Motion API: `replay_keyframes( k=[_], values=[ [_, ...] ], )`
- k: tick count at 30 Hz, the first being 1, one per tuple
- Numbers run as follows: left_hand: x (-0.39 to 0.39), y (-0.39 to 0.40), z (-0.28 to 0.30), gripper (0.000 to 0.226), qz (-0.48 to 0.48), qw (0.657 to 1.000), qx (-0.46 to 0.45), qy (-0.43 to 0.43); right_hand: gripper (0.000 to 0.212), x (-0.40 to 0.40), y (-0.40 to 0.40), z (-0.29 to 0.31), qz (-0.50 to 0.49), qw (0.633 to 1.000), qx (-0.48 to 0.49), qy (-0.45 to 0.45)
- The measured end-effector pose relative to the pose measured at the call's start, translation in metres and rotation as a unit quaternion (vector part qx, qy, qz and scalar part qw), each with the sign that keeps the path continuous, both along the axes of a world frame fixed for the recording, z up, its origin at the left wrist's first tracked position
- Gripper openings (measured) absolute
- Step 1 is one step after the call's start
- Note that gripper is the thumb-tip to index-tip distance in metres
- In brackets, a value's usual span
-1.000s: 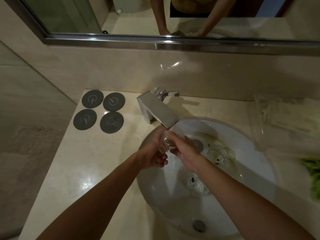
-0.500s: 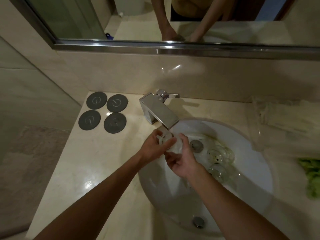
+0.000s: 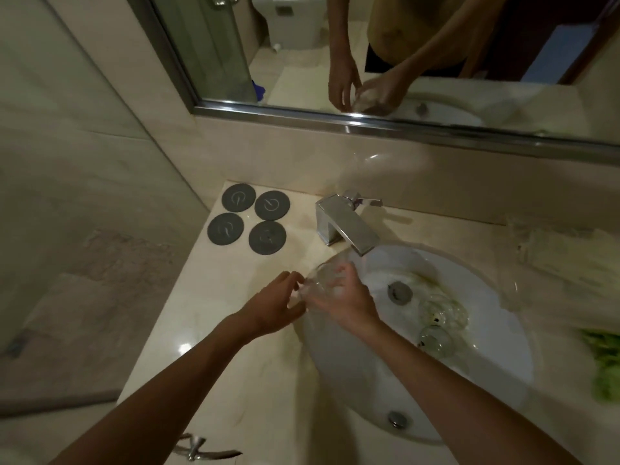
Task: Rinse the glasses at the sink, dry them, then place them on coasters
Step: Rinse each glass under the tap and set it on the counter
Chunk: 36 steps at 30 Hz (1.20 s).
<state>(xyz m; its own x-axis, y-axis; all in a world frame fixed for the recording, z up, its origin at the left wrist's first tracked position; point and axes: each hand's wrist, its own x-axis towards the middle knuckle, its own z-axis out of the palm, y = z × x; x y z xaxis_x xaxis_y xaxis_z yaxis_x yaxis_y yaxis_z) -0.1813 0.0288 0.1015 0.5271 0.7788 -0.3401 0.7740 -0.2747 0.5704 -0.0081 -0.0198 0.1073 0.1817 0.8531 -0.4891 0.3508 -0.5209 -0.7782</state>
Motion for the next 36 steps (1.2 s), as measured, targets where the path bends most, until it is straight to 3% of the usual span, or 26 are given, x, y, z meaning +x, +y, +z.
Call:
replay_keyframes(
  k=[3,7,16,19,22,30,36],
  values=[
    [-0.03,0.003,0.004,0.041,-0.002,0.998,0.04,0.046,0.074,-0.027,0.014,0.009,0.128,0.985,0.055,-0.105],
    [-0.063,0.007,-0.001,0.036,0.024,0.996,0.041,0.081,0.079,-0.066,0.031,0.003,0.208,0.963,0.071,-0.153],
    [-0.095,0.007,-0.02,0.029,0.104,0.993,-0.007,0.063,0.077,-0.105,0.046,-0.011,0.261,0.94,0.106,-0.192],
    [-0.097,0.003,-0.023,0.022,0.12,0.988,-0.014,0.094,0.086,-0.104,0.044,-0.014,0.245,0.95,0.091,-0.172],
    [-0.09,-0.009,-0.023,0.03,0.119,0.982,-0.038,0.138,0.097,-0.095,0.038,-0.017,0.231,0.959,0.055,-0.157],
    [-0.02,-0.055,-0.024,0.023,0.012,0.989,-0.062,0.135,0.049,-0.037,0.001,-0.022,0.233,0.952,0.013,-0.199],
    [0.063,-0.06,-0.026,0.026,-0.046,0.991,-0.045,0.121,0.042,0.044,-0.04,-0.03,0.198,0.952,-0.037,-0.229]
  ],
)
